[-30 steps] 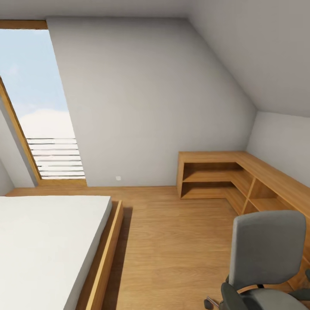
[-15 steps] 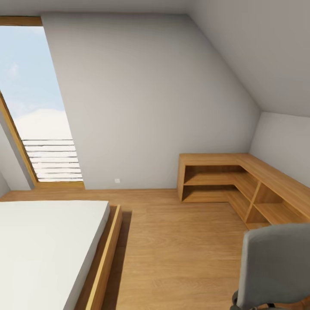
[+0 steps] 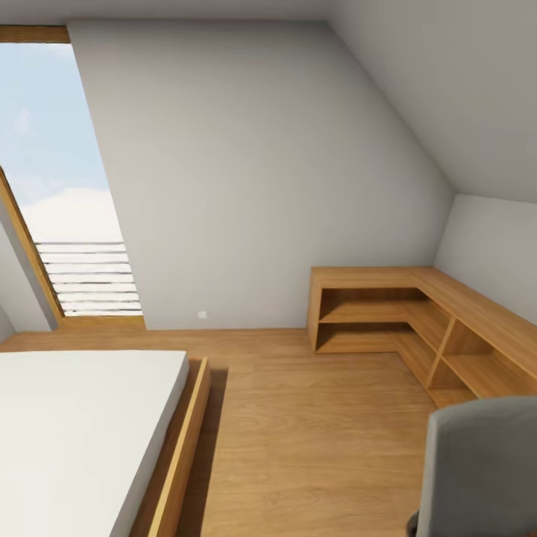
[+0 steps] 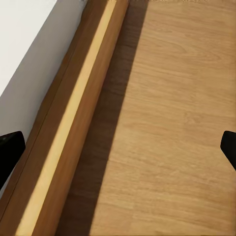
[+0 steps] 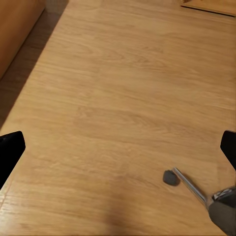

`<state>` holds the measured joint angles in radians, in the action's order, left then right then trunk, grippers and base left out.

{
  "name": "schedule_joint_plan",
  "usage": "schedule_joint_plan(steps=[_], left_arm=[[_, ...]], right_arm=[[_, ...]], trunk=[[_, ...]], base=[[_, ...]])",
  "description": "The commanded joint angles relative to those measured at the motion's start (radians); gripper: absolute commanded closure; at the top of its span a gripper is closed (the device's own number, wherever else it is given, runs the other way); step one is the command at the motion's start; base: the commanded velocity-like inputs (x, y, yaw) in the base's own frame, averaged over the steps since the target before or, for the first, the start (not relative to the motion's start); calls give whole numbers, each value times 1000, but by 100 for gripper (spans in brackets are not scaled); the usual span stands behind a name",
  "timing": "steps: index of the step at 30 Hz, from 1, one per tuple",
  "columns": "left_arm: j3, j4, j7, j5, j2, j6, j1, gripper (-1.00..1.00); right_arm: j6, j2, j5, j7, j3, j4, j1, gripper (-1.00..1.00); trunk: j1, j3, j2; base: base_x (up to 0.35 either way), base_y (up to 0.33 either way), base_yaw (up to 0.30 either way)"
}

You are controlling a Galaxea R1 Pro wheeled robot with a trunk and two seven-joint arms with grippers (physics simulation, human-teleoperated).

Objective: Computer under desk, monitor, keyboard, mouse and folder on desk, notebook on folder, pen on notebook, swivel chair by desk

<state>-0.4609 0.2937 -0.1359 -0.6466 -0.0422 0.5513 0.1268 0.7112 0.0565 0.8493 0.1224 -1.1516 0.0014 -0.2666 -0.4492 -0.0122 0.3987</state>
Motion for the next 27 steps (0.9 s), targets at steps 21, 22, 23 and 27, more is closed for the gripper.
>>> schedule_joint_plan(steps=[21,22,23,27], left_arm=[[-9,1,-8,-2,-1,1,1,-100],[-9,1,-8,-2,-1,1,1,-100],[-9,1,-8,-2,-1,1,1,-100],[-9,1,-8,-2,-1,1,1,-100]], right_arm=[[1,-1,-1,10,-7,1,0,-100],[1,-1,-1,10,-7,1,0,-100],[1,-1,-1,10,-7,1,0,-100],[1,-1,-1,10,-7,2,0,-100]], trunk=[[-1,-1,1],[-1,-1,1],[-1,-1,1],[-1,-1,1]], base=[[69,0,0],[2,0,0],[1,0,0],[-14,39,0]])
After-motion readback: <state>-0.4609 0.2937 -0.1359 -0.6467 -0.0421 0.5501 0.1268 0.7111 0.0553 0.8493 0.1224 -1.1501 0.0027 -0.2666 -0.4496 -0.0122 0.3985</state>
